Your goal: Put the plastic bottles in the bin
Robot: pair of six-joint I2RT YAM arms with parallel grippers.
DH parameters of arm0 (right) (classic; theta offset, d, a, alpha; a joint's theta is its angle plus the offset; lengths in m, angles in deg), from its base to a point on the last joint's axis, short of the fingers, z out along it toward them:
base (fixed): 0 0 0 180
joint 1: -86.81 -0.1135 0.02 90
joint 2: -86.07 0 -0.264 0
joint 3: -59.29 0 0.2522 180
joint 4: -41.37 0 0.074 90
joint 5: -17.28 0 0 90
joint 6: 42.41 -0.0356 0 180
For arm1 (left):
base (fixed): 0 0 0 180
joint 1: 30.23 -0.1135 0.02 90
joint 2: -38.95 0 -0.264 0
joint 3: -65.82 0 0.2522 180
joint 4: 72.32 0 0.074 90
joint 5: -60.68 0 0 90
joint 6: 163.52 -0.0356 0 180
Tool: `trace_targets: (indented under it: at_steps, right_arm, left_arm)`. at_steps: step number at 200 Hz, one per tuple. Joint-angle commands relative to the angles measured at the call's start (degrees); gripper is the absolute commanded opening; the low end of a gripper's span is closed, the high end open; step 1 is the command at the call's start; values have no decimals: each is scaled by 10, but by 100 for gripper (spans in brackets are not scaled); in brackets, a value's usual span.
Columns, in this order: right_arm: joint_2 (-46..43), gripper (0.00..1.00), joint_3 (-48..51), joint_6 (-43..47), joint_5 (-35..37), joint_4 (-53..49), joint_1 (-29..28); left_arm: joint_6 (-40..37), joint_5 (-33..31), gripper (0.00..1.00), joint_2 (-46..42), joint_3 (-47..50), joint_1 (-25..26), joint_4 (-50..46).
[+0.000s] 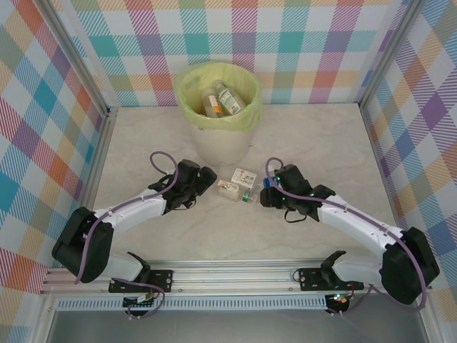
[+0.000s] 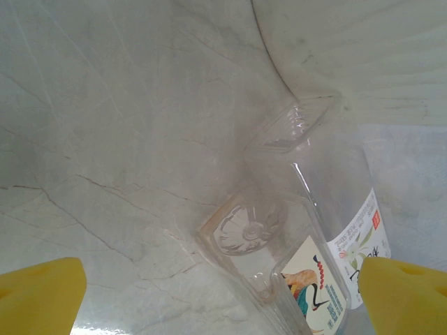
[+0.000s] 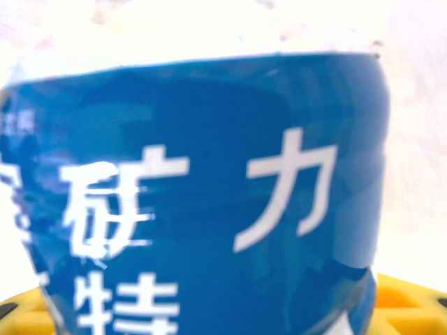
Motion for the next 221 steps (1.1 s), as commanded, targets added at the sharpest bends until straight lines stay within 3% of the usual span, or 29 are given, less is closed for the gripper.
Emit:
trace_targets:
  at_steps: [1,86,153,194,221]
  right_arm:
    - [-16,48,-56,76,-5,84,0]
    - [76,51,-254,203,-148,291,0]
    - [236,54,-501,347,-78,143,7]
    - [339,56,-642,378,-66,77,25]
    - [435,57,-786,387,-68,-24,27]
  left_arm:
    - [12,-29,100,4,-20,24,-42]
    - [75,-42,100,-19,21,46,11]
    - [64,-53,100,-45,37,45,-5]
    - [61,-47,100,-42,38,44,-6]
    - [65,-33,100,-39,42,44,5]
